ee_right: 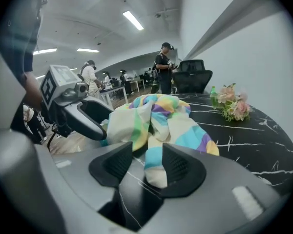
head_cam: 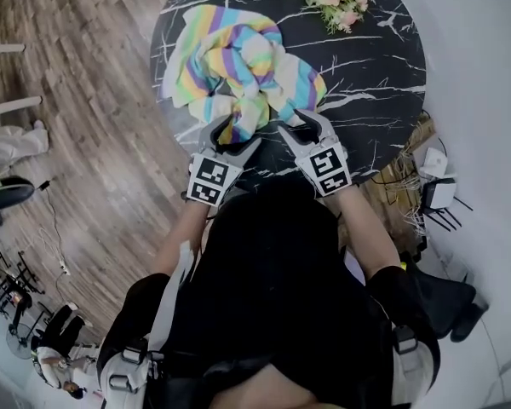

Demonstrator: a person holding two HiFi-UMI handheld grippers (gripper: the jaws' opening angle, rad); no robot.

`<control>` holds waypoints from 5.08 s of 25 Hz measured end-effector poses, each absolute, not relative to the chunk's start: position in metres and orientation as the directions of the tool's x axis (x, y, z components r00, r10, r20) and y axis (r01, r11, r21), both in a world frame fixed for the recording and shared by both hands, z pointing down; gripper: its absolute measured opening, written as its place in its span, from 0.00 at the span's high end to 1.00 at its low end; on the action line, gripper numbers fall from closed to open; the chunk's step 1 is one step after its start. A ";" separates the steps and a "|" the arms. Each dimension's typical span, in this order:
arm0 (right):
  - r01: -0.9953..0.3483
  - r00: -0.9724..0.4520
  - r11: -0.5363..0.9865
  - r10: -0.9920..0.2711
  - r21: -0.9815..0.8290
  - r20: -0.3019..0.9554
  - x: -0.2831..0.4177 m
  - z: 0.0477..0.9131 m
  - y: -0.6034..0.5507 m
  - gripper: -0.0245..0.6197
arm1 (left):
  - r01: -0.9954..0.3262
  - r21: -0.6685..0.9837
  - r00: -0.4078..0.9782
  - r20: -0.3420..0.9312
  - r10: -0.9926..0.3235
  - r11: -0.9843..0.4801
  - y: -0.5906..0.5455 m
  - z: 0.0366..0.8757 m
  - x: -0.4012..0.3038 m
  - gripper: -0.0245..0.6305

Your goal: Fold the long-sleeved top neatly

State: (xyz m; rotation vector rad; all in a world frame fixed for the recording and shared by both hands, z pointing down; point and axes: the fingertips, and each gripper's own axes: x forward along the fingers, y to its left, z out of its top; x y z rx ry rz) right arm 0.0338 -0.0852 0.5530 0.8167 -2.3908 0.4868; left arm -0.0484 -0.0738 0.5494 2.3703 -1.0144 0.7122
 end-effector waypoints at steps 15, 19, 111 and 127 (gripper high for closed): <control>-0.667 -0.538 0.743 -0.424 -0.060 0.728 0.036 0.605 -0.086 0.71 | -0.772 0.146 0.503 0.736 -0.454 -0.618 -0.063 0.603 -0.054 0.52; -0.689 -0.502 0.724 -0.458 -0.020 0.734 0.045 0.608 -0.089 0.82 | -0.788 0.120 0.472 0.747 -0.468 -0.604 -0.066 0.609 -0.062 0.73; -0.851 -0.267 0.519 -0.558 0.080 0.786 0.036 0.587 -0.045 0.89 | -0.787 0.120 0.516 0.666 -0.538 -0.606 -0.006 0.526 -0.177 0.66; -0.862 -0.301 0.493 -0.684 0.117 0.664 0.100 0.488 -0.020 0.89 | -0.664 0.127 0.627 0.632 -0.456 -0.737 0.017 0.507 -0.085 0.67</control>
